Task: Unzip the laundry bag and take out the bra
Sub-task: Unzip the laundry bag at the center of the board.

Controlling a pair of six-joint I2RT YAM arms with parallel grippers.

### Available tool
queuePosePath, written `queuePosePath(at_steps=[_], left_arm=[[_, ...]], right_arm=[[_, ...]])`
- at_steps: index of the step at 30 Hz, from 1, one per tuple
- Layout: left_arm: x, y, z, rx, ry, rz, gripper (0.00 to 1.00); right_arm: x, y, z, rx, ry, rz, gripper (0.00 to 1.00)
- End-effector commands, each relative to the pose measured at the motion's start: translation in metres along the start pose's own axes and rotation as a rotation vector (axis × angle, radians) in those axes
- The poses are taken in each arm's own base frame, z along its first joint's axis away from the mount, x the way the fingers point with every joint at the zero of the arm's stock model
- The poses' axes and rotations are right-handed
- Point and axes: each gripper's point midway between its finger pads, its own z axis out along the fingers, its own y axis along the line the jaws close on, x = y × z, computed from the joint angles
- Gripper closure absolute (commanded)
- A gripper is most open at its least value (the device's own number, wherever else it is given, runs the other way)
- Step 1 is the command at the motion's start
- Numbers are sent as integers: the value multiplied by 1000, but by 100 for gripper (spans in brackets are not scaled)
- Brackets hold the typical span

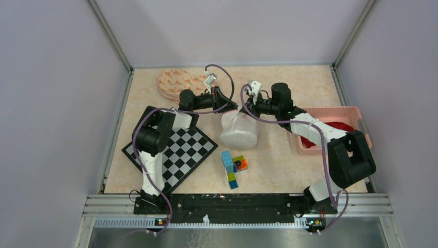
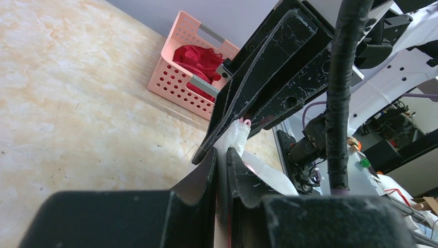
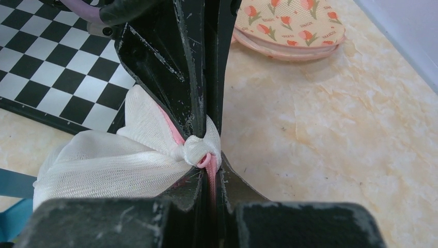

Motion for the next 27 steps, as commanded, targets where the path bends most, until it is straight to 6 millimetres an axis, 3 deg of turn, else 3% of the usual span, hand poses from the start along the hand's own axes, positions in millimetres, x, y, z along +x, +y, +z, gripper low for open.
queuePosePath(at_steps=[1, 7, 10, 20, 22, 27], left_arm=[[-18, -42, 37, 130, -44, 136, 83], [-16, -43, 37, 134, -20, 177, 88], [-16, -44, 34, 135, -3, 203, 100], [-13, -7, 1, -36, 82, 376, 100], [-17, -5, -2, -41, 82, 405, 100], [-35, -2, -6, -50, 63, 461, 100]], right_arm=[[-14, 52, 20, -204, -41, -47, 100], [-10, 54, 19, -219, -24, -80, 100], [-9, 53, 15, -215, -8, -92, 100], [-35, 18, -38, -55, 24, 34, 43], [-44, 14, -45, -20, 24, 97, 40], [-63, 5, -58, 26, -16, 281, 42]])
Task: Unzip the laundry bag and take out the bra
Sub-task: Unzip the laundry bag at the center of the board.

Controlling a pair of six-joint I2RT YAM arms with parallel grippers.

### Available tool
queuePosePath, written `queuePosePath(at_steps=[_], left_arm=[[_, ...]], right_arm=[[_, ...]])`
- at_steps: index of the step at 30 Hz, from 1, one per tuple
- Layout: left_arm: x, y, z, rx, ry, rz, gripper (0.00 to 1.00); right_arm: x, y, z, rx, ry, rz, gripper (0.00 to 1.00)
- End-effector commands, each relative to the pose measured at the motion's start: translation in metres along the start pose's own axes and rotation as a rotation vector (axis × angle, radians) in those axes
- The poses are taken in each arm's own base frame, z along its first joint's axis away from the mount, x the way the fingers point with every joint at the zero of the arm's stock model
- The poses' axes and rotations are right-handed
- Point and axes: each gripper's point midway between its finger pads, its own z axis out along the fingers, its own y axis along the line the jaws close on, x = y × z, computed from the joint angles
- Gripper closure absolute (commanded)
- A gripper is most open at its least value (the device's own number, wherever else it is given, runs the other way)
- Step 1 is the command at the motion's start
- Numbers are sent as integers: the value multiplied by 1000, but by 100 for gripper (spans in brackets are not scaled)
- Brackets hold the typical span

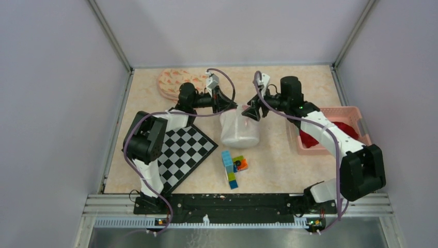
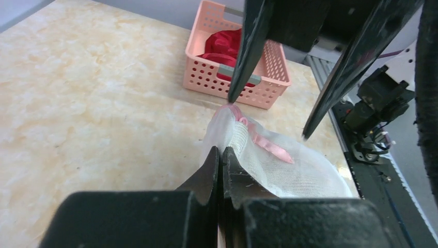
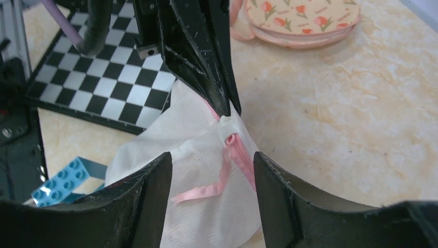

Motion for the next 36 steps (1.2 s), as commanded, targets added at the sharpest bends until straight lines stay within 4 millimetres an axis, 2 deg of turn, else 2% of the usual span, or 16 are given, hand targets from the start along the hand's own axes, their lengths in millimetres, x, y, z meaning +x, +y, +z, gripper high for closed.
queuePosePath(at_steps=[1, 5, 9, 13, 19, 23, 36], left_arm=[[-34, 8, -5, -20, -30, 161, 100], [-39, 8, -4, -8, -23, 212, 100], [-39, 8, -4, -7, -23, 232, 100], [-41, 8, -5, -22, -23, 241, 100], [-45, -1, -4, -7, -25, 244, 100], [-47, -7, -4, 9, -25, 243, 100], [-48, -17, -1, 49, -23, 253, 100]], right_arm=[[-42, -3, -21, 37, -85, 171, 45], [-53, -9, -21, 27, -124, 353, 64], [-52, -7, -17, 10, -157, 492, 71], [-49, -4, -10, -31, -171, 617, 73], [-36, -7, 0, -45, -150, 699, 73], [-33, -10, 4, -50, -147, 719, 73], [-40, -21, 3, -45, -177, 723, 72]])
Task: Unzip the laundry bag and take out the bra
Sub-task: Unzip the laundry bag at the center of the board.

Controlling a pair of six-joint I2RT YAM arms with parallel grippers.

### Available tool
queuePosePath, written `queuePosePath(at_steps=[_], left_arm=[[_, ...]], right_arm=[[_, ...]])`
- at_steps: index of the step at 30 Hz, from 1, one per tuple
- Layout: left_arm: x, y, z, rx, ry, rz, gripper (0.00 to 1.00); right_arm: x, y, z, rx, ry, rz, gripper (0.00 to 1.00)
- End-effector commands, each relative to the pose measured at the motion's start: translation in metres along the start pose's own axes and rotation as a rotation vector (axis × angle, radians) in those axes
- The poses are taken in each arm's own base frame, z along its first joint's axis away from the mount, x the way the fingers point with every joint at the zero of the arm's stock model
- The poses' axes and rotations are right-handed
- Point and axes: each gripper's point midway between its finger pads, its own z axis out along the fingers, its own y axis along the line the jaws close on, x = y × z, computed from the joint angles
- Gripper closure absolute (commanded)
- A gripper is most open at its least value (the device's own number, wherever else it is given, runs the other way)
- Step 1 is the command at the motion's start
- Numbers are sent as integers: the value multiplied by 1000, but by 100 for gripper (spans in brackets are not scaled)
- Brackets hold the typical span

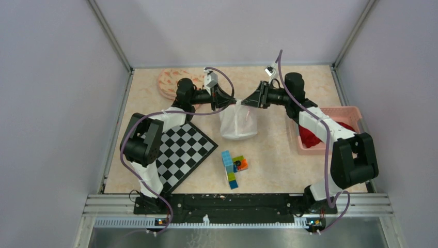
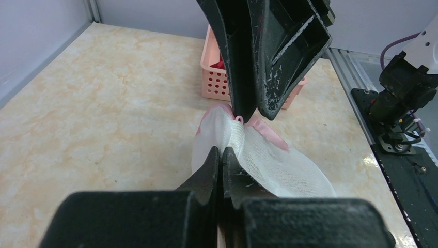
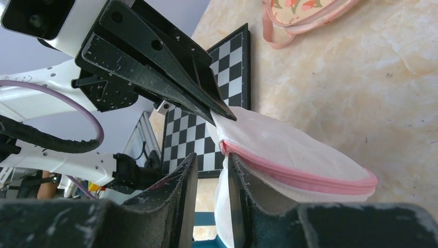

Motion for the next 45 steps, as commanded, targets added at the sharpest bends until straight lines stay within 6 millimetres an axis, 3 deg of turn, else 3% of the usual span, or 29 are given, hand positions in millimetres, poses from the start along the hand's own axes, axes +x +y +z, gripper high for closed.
queuePosePath(at_steps=[1, 21, 25, 29, 33, 45], left_arm=[[-31, -18, 3, 57, -35, 94, 100], [-34, -31, 15, 128, -24, 138, 100], [-33, -31, 18, 133, -18, 141, 100], [-32, -31, 21, 132, -15, 138, 100], [-31, -28, 21, 119, -14, 127, 100], [-25, -13, 12, 71, -7, 98, 100]], right_arm=[[-16, 6, 0, -35, -37, -36, 71], [-17, -8, 6, 9, -30, -31, 72], [-19, -7, 7, 2, -34, -39, 79], [-19, -6, 7, 0, -36, -46, 100], [-22, -8, 5, 24, -41, -50, 100], [-36, -43, -14, 203, -117, -40, 100]])
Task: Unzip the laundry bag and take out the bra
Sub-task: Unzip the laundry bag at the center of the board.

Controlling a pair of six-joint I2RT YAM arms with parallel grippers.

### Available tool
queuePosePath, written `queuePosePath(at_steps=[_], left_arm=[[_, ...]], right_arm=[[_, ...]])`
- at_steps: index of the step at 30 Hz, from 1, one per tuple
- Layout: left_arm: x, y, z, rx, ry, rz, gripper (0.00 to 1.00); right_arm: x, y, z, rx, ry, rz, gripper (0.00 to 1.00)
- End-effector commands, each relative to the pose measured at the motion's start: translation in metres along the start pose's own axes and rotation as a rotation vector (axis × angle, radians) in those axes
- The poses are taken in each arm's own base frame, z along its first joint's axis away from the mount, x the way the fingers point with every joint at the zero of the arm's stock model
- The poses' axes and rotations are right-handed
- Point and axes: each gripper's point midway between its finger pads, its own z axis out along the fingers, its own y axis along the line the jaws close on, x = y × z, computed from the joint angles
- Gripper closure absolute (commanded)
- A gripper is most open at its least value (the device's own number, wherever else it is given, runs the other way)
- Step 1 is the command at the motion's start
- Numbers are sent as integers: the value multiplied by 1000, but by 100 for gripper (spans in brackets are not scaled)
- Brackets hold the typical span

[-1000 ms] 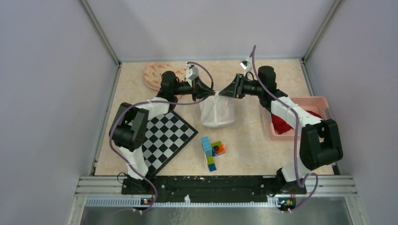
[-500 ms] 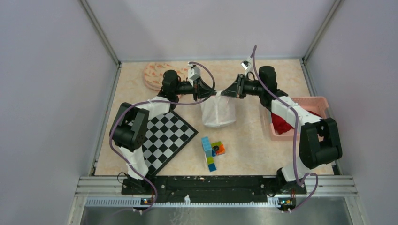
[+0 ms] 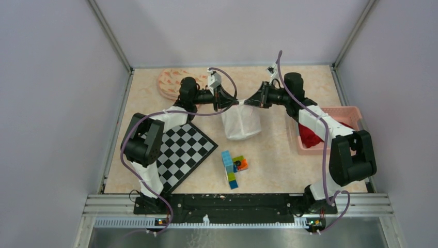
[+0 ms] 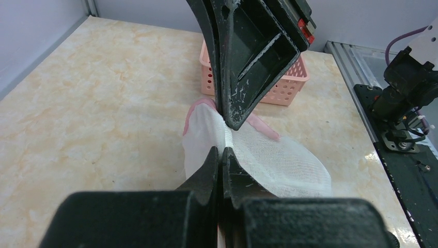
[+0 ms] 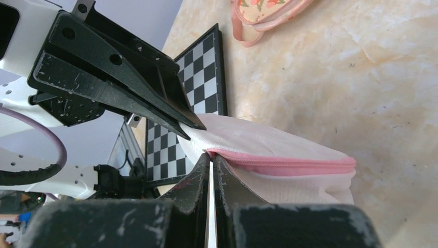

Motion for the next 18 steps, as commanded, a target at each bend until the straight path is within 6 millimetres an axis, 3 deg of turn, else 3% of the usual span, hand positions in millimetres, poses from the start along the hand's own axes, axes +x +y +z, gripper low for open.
queuePosePath(at_steps=[1, 11, 18], left_arm=[[-29, -10, 3, 65, -31, 95, 100], [-23, -5, -1, 51, -25, 80, 100], [-22, -5, -1, 55, -23, 77, 100]], right_arm=[[-36, -16, -14, 105, -120, -54, 100], [-43, -21, -24, 108, -149, -62, 100], [-38, 1, -21, -29, -112, -96, 100]])
